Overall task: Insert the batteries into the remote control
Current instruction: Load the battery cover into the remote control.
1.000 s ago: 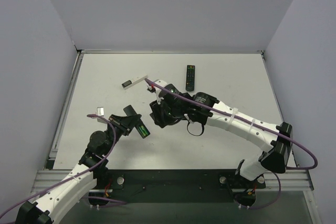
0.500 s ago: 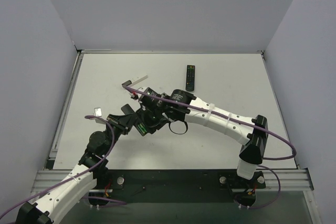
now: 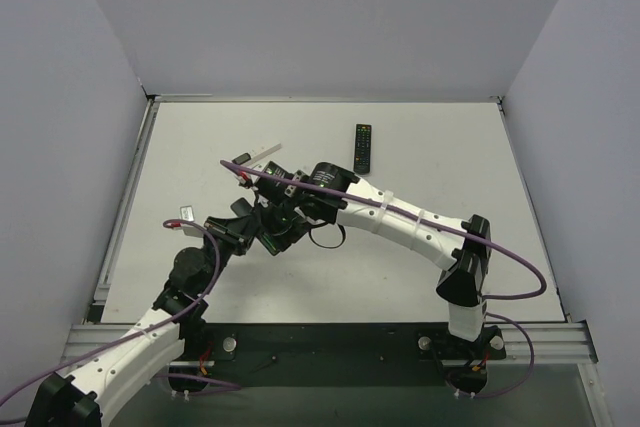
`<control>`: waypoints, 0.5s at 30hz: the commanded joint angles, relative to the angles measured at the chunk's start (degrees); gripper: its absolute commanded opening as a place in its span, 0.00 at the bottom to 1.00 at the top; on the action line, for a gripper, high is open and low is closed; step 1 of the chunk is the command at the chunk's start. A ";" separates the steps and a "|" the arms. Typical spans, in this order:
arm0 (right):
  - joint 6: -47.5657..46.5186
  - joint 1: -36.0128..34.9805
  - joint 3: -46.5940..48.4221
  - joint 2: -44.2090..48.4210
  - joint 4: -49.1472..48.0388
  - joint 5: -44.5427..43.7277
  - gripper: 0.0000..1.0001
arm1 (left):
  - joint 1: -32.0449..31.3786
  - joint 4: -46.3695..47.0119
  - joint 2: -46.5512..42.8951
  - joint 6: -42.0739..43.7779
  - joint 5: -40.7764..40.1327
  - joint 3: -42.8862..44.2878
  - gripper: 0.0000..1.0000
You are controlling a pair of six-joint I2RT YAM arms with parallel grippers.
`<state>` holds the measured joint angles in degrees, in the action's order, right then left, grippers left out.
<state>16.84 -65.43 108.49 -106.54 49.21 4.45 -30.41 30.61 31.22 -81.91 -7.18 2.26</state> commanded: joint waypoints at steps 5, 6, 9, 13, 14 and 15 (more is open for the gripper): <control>-1.19 -0.66 2.52 -1.48 4.93 0.56 0.11 | -1.05 5.95 1.73 -1.68 -1.34 -4.28 0.00; -1.20 -0.75 2.69 -1.56 5.19 0.65 0.11 | -1.14 5.95 2.17 -1.76 -1.43 -4.02 0.00; -1.46 -0.84 3.40 -2.09 5.89 0.47 0.11 | -1.75 5.86 3.22 -1.50 -1.61 -3.32 0.00; -2.07 -0.75 3.49 -2.09 6.42 0.21 0.11 | -2.81 7.27 4.90 -1.68 -2.22 -3.41 0.00; -2.08 -0.75 3.49 -1.92 6.60 0.12 0.11 | -2.98 8.05 5.16 -1.50 -2.14 -3.32 0.00; -2.16 -0.67 3.49 -2.18 6.86 0.12 0.11 | -3.07 8.58 5.95 -1.41 -2.05 -3.40 0.00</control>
<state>15.59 -65.73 109.95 -108.62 52.38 4.95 -32.73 32.86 35.86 -83.37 -8.36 2.26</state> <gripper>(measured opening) 0.343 0.262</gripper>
